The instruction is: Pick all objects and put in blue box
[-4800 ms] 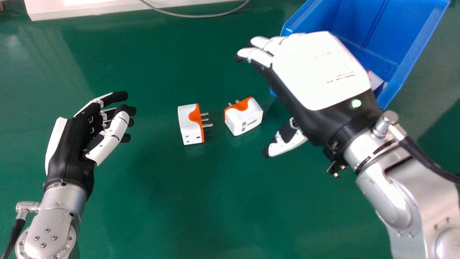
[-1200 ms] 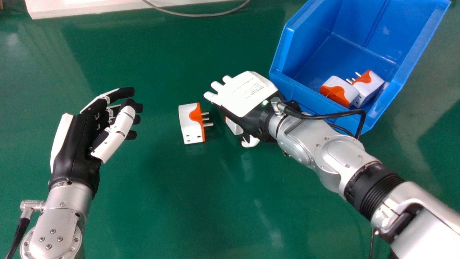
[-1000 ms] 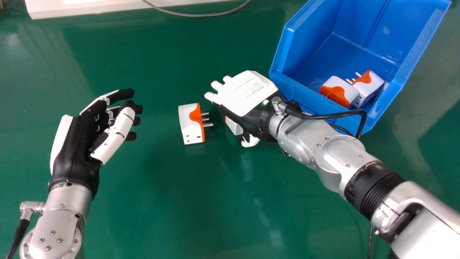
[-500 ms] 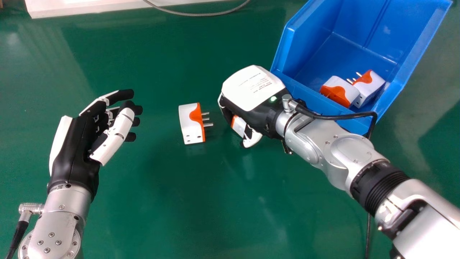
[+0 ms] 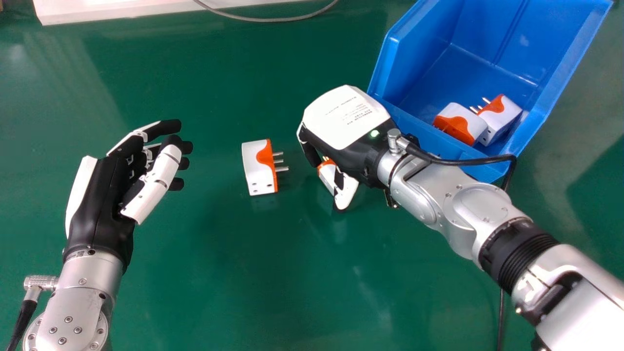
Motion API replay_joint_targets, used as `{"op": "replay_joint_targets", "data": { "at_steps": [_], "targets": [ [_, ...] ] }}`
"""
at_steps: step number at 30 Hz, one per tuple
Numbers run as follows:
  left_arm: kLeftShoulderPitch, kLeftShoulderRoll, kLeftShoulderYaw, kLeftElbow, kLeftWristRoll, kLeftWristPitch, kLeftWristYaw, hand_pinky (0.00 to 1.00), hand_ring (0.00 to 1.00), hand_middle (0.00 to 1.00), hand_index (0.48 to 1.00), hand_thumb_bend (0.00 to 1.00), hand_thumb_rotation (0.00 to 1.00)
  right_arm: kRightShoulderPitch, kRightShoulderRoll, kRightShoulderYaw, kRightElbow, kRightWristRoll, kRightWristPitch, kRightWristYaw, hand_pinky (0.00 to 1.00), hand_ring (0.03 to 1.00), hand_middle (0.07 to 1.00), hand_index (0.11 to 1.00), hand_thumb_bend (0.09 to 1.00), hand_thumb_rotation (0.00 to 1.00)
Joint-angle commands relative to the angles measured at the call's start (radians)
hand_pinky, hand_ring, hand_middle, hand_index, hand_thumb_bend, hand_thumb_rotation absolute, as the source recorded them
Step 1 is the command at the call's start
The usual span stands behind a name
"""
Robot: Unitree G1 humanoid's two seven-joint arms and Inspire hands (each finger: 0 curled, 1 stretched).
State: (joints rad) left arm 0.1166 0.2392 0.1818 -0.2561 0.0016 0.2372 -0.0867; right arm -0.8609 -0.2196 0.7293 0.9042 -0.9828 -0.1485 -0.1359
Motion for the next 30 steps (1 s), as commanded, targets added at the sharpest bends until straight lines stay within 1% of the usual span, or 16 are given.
{"op": "replay_joint_targets", "data": {
  "at_steps": [1, 4, 10, 13, 14, 15, 16, 17, 18, 19, 21, 22, 23, 24, 27, 30],
  "targets": [
    [0.009, 0.001, 0.005, -0.033, -0.001, 0.003, 0.0, 0.64, 0.72, 0.72, 0.782, 0.29, 0.58, -0.002, -0.003, -0.005, -0.009, 0.005, 0.004, -0.029, 0.06, 0.084, 0.14, 0.469, 0.515, 0.11],
    [0.004, 0.003, 0.005, -0.031, -0.001, 0.007, 0.0, 0.64, 0.72, 0.72, 0.782, 0.29, 0.58, -0.003, -0.003, -0.005, -0.009, 0.004, 0.006, -0.034, 0.07, 0.091, 0.15, 0.469, 0.515, 0.11],
    [0.005, 0.005, 0.006, -0.025, 0.0, 0.001, -0.001, 0.64, 0.72, 0.72, 0.782, 0.29, 0.58, 0.009, -0.009, -0.011, -0.045, 0.006, 0.019, -0.024, 0.08, 0.1, 0.159, 0.469, 0.514, 0.11],
    [0.008, 0.004, 0.006, -0.032, -0.001, 0.004, -0.002, 0.64, 0.72, 0.73, 0.783, 0.29, 0.58, 0.03, -0.023, -0.022, -0.102, 0.013, 0.024, -0.011, 0.08, 0.103, 0.161, 0.469, 0.514, 0.11],
    [0.009, 0.004, 0.007, -0.033, -0.001, 0.005, -0.002, 0.64, 0.72, 0.73, 0.783, 0.3, 0.58, 0.041, -0.031, -0.027, -0.131, 0.017, 0.025, -0.003, 0.12, 0.157, 0.217, 0.483, 0.513, 0.09],
    [0.01, 0.005, 0.008, -0.033, -0.002, 0.004, -0.003, 0.64, 0.72, 0.73, 0.783, 0.3, 0.58, 0.052, -0.038, -0.033, -0.158, 0.019, 0.028, 0.006, 0.12, 0.157, 0.217, 0.483, 0.513, 0.09],
    [0.011, 0.005, 0.008, -0.033, -0.003, 0.003, -0.004, 0.64, 0.72, 0.73, 0.783, 0.3, 0.58, 0.061, -0.043, -0.036, -0.177, 0.02, 0.032, 0.014, 0.15, 0.201, 0.262, 0.493, 0.513, 0.07],
    [0.011, 0.005, 0.009, -0.032, -0.004, 0.002, -0.004, 0.64, 0.72, 0.73, 0.783, 0.3, 0.58, 0.071, -0.048, -0.042, -0.201, 0.022, 0.036, 0.021, 0.15, 0.201, 0.262, 0.493, 0.513, 0.07],
    [0.011, 0.005, 0.009, -0.034, -0.004, 0.003, -0.005, 0.64, 0.72, 0.73, 0.783, 0.3, 0.58, 0.086, -0.056, -0.05, -0.234, 0.024, 0.042, 0.031, 0.18, 0.234, 0.299, 0.5, 0.512, 0.06],
    [0.012, 0.005, 0.009, -0.035, -0.004, 0.004, -0.005, 0.64, 0.72, 0.73, 0.783, 0.3, 0.58, 0.098, -0.062, -0.057, -0.262, 0.025, 0.046, 0.041, 0.18, 0.234, 0.299, 0.5, 0.512, 0.06],
    [0.011, 0.006, 0.009, -0.033, -0.005, 0.003, -0.006, 0.64, 0.72, 0.73, 0.783, 0.3, 0.59, 0.122, -0.073, -0.069, -0.313, 0.025, 0.056, 0.055, 0.23, 0.291, 0.364, 0.504, 0.513, 0.04],
    [0.011, 0.006, 0.01, -0.032, -0.005, 0.002, -0.007, 0.64, 0.72, 0.73, 0.783, 0.3, 0.59, 0.132, -0.077, -0.075, -0.334, 0.025, 0.06, 0.061, 0.23, 0.291, 0.364, 0.504, 0.513, 0.04],
    [0.012, 0.006, 0.01, -0.033, -0.006, 0.003, -0.007, 0.64, 0.72, 0.73, 0.783, 0.3, 0.59, 0.147, -0.083, -0.082, -0.365, 0.026, 0.065, 0.068, 0.25, 0.319, 0.393, 0.498, 0.514, 0.03],
    [0.013, 0.006, 0.01, -0.034, -0.006, 0.003, -0.007, 0.64, 0.72, 0.73, 0.783, 0.3, 0.59, 0.16, -0.088, -0.089, -0.391, 0.025, 0.069, 0.073, 0.25, 0.319, 0.393, 0.498, 0.514, 0.03],
    [0.015, 0.006, 0.009, -0.039, -0.005, 0.005, -0.006, 0.64, 0.72, 0.73, 0.783, 0.3, 0.59, 0.199, -0.106, -0.105, -0.466, 0.022, 0.079, 0.086, 0.31, 0.373, 0.451, 0.485, 0.515, 0.01],
    [0.012, 0.007, 0.009, -0.039, -0.003, 0.008, -0.006, 0.64, 0.72, 0.73, 0.784, 0.3, 0.59, 0.245, -0.131, -0.121, -0.561, 0.016, 0.092, 0.109, 0.32, 0.383, 0.464, 0.485, 0.515, 0.01]
  ]
}}
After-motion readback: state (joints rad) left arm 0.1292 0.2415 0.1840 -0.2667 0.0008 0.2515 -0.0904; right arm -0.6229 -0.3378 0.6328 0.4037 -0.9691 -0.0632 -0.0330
